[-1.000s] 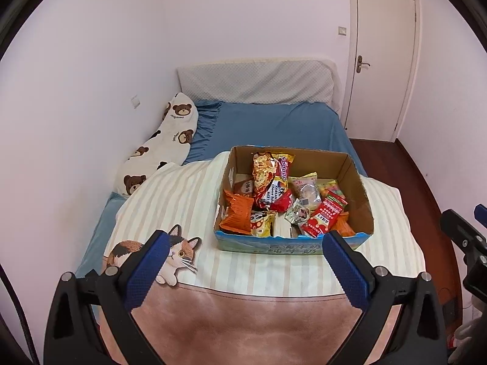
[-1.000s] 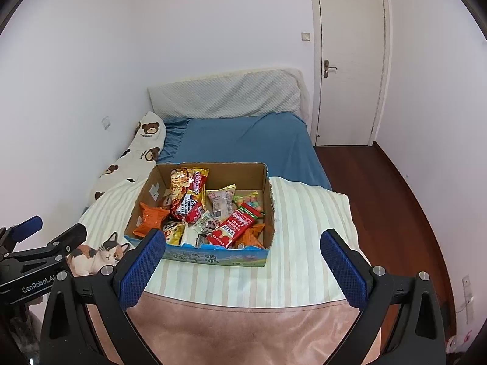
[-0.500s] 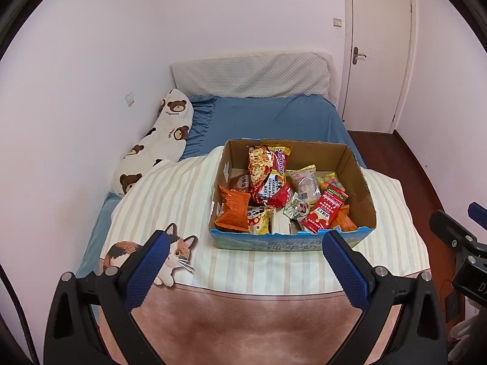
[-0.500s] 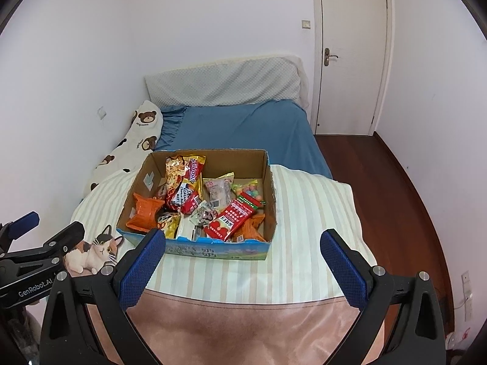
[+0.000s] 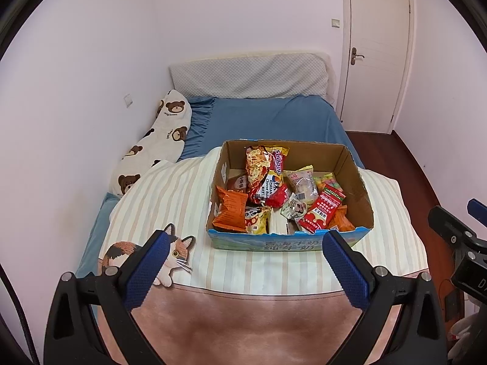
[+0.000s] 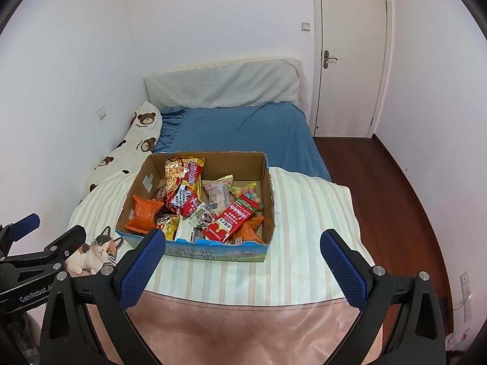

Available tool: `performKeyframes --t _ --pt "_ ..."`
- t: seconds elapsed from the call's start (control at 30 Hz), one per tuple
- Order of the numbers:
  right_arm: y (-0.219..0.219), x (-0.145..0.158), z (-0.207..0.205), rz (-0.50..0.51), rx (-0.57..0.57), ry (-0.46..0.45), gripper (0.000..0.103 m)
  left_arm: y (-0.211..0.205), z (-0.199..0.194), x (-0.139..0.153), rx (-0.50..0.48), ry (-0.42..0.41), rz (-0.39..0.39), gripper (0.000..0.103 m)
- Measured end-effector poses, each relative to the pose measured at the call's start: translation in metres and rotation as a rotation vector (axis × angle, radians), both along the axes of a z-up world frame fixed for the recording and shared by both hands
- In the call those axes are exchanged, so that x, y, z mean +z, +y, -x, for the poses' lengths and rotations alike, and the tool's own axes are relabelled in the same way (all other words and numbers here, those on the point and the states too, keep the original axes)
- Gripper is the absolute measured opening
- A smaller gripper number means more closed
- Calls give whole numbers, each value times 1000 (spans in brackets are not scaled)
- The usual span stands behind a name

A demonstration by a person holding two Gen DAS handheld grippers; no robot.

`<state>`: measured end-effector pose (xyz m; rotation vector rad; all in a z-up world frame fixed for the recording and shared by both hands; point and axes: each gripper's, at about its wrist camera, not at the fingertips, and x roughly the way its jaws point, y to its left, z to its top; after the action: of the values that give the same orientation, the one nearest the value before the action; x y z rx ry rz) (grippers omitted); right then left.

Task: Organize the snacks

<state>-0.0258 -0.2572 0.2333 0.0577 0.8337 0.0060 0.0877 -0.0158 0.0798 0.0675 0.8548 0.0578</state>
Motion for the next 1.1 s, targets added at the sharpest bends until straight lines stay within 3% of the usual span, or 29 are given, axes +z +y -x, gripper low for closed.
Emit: performKeyframes --t 1.1 --pt "-2 3 -3 -13 7 2 103 -2 -1 5 -24 -12 8 103"
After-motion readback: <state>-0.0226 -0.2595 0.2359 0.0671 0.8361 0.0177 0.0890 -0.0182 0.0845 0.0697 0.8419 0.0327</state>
